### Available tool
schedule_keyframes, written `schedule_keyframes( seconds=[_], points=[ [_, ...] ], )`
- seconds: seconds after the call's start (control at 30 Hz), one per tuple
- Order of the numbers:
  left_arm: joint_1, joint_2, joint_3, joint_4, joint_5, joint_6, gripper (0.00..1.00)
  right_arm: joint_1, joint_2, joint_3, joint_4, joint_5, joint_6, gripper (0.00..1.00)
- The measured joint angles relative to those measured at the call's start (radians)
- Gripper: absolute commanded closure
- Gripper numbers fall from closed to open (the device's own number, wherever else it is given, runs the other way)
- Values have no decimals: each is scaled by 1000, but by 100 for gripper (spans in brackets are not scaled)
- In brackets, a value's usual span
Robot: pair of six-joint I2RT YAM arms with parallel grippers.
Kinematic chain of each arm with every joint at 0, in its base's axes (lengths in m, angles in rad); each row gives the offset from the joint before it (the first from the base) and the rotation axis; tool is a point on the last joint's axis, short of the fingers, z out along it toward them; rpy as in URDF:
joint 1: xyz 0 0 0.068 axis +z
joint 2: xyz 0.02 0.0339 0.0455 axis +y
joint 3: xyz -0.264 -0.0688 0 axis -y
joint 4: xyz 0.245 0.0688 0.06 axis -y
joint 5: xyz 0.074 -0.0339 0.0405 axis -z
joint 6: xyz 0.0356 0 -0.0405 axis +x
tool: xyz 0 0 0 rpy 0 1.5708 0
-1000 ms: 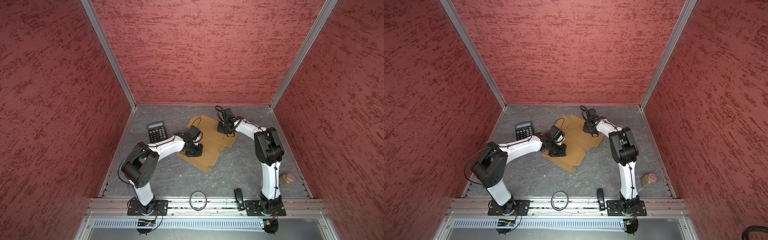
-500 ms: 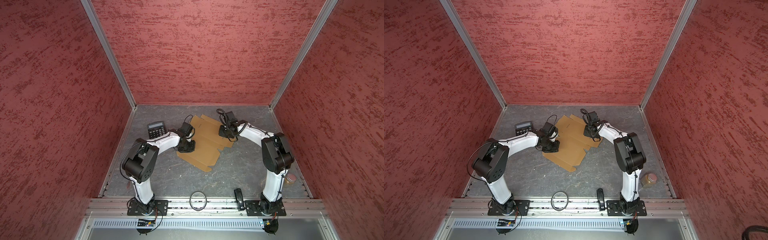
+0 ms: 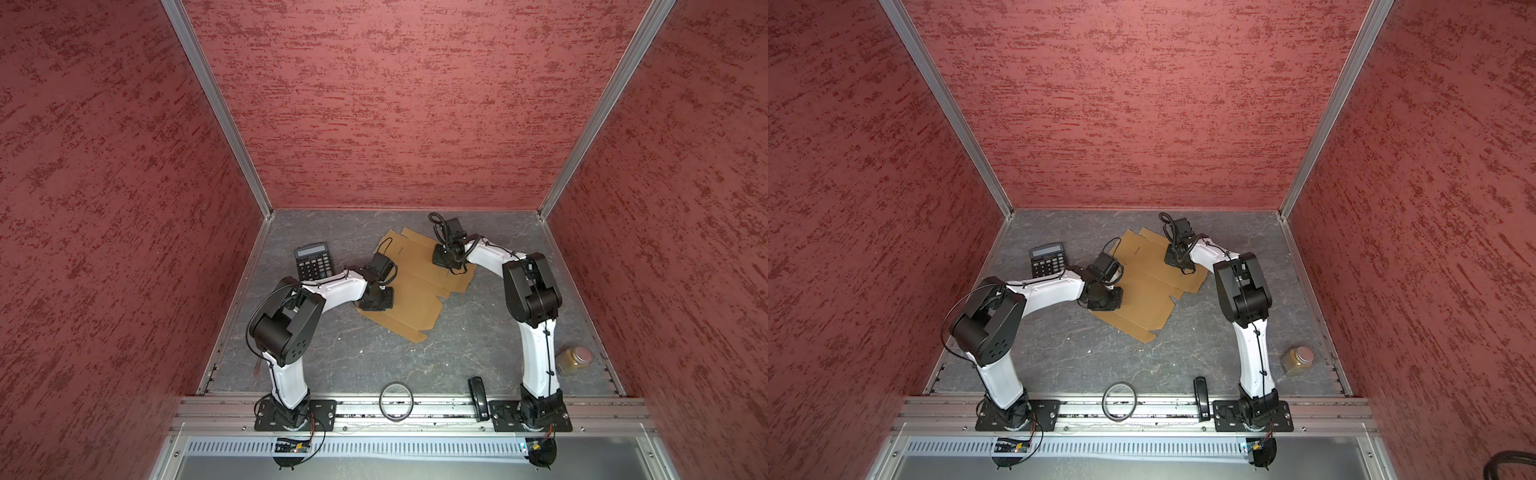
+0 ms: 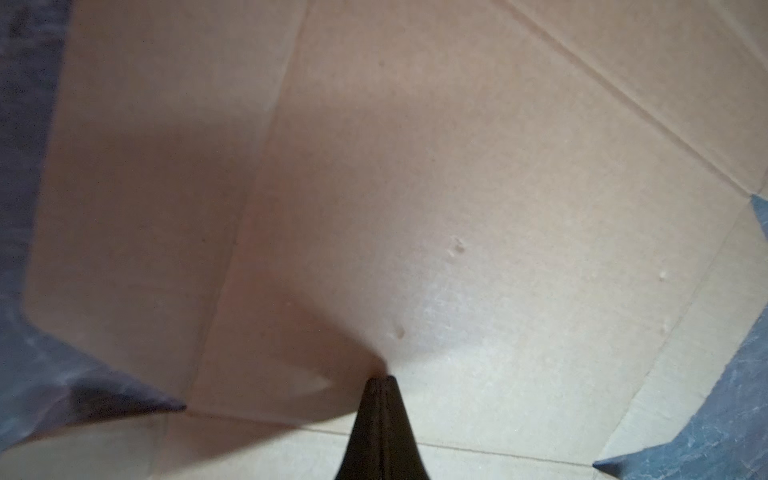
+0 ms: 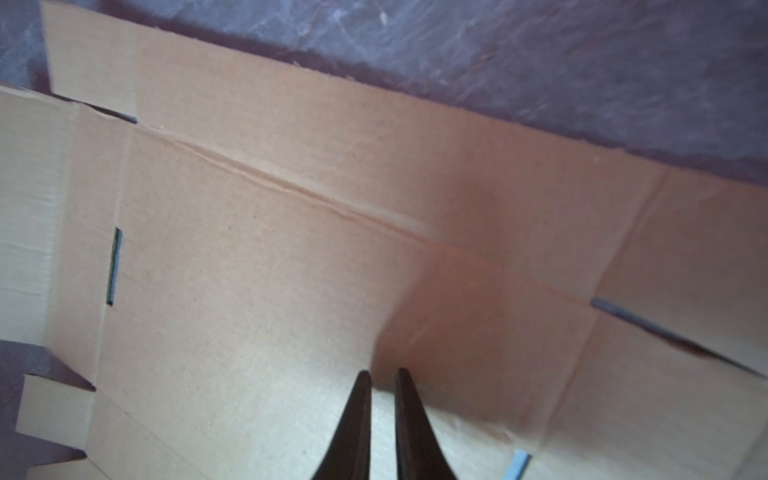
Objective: Fold the paper box
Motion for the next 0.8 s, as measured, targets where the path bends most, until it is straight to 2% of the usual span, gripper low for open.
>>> schedule_keyframes(
  seconds=[0.4, 0.6, 0.8],
  points=[
    [-135, 27, 32, 1, 31, -102, 100, -4, 76, 108, 0, -42, -31, 84],
    [-148, 25, 34, -17, 73, -123, 100, -4, 79, 119, -4, -61, -42, 76],
    [-104, -13, 66, -80, 124, -119, 79, -4, 74, 122, 2, -90, -53, 57]
  ],
)
